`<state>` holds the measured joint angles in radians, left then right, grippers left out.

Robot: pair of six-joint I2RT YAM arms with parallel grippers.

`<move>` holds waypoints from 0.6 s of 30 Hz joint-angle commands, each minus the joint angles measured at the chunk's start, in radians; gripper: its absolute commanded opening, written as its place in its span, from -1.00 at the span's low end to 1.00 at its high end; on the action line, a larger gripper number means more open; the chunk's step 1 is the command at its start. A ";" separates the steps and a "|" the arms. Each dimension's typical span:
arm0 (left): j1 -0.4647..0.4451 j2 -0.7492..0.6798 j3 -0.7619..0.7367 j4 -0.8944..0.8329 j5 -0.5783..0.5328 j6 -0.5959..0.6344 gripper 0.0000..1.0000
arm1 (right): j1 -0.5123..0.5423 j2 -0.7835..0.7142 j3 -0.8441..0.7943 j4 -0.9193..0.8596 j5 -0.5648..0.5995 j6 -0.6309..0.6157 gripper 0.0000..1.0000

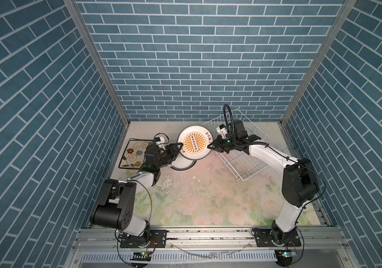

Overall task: Unload the plates from the dish rack
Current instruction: 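Carry the sunburst plate toward the green-rimmed plate beside the left gripper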

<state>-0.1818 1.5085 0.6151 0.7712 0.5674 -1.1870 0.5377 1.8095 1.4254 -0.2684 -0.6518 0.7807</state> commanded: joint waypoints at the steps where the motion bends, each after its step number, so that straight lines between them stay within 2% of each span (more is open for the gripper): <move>1: -0.003 0.011 0.009 0.060 0.017 -0.008 -0.37 | 0.007 0.008 0.013 0.030 -0.064 0.002 -1.00; 7: -0.002 0.016 0.006 0.069 0.016 -0.010 -1.00 | 0.007 0.017 0.024 0.026 -0.096 0.005 -1.00; 8: -0.002 0.015 0.005 0.068 0.015 -0.010 -1.00 | 0.006 0.020 0.027 0.026 -0.106 0.005 -0.96; 14: -0.001 0.008 0.002 0.068 0.008 -0.013 -1.00 | 0.005 0.018 0.036 0.003 -0.119 -0.003 -0.02; 18: 0.006 -0.020 0.003 0.046 -0.007 -0.006 -1.00 | -0.003 0.000 0.036 -0.039 -0.080 -0.029 0.24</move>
<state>-0.1810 1.5246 0.6109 0.7750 0.5636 -1.1858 0.5381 1.8233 1.4281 -0.2703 -0.7372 0.7849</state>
